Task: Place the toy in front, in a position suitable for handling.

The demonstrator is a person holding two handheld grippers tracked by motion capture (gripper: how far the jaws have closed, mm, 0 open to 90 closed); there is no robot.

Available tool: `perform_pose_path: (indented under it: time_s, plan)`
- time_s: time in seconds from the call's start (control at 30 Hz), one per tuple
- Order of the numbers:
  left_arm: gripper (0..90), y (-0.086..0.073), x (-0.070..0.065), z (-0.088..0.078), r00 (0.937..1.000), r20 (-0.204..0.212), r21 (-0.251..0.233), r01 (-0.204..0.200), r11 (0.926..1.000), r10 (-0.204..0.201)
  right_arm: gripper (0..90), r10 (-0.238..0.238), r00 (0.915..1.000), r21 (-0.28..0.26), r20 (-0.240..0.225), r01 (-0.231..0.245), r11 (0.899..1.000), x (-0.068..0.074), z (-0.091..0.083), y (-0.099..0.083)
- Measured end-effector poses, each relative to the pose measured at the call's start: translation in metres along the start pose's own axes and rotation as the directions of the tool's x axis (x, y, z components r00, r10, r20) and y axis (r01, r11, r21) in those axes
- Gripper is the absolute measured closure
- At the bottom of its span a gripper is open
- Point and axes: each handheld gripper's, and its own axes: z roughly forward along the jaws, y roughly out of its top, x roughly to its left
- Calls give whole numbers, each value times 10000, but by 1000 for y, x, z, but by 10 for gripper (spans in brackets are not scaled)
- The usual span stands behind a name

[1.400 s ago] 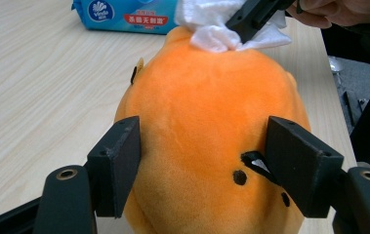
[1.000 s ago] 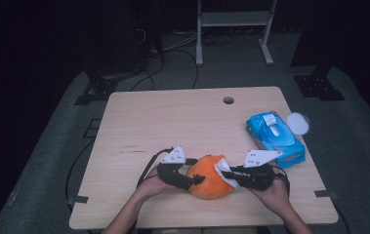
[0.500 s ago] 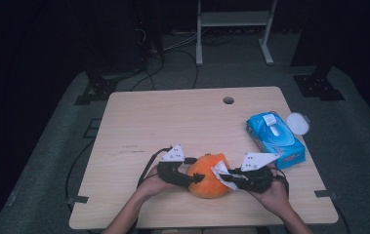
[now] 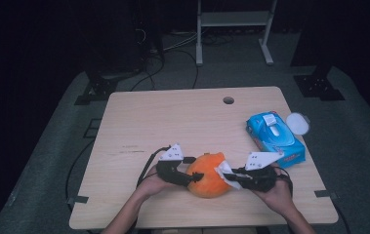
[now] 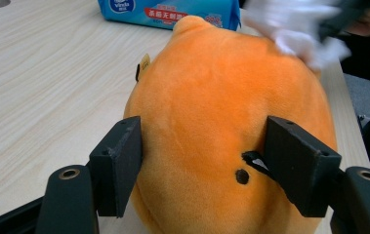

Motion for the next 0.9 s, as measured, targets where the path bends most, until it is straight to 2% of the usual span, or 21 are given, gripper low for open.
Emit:
perform_pose_path:
  time_s: [0.1,0.13,0.2,0.27,0.37,0.43,0.5,0.6,0.67,0.73,0.8,0.9]
  plan:
    - [306,0,0,0,10000,12,-14,-6,10000,7,804,-437,9988,162,-239,441,9989,10,6,5]
    - [306,-1,1,-1,10000,51,-50,25,10000,-25,804,-439,9987,192,-242,444,9988,9,7,5]
    - [306,-1,1,0,9999,95,-101,54,9999,-53,805,-213,9994,154,-269,217,9996,4,6,2]
    - [307,0,0,1,9999,99,-125,24,9999,-23,805,69,10000,187,17,-70,9998,-6,2,-2]
    - [310,2,-4,3,9997,110,-60,-213,9998,214,805,405,9981,247,473,-417,9988,-13,-1,-5]
    - [312,4,-8,4,9991,99,-29,-410,9992,411,805,508,9974,136,514,-516,9986,-14,-1,-5]
    - [312,7,-14,6,9974,139,16,-707,9975,707,805,399,9976,72,567,-404,9992,-12,1,-1]
    - [312,11,-24,10,9915,217,83,-1281,9917,1279,805,183,9988,-127,460,-178,9998,-5,5,7]
    - [312,12,-28,11,9889,124,168,-1480,9888,1478,804,131,9990,-139,419,-125,9998,-3,8,9]
    - [313,11,-27,10,9901,135,110,-1398,9901,1396,804,103,9989,-47,453,-101,9999,-4,10,9]
    - [315,9,-25,9,9918,185,63,-1265,9919,1263,805,356,9983,-69,460,-353,9994,-9,9,6]
    - [315,9,-24,10,9921,191,34,-1244,9922,1243,805,576,9946,43,869,-582,9983,-17,4,-1]
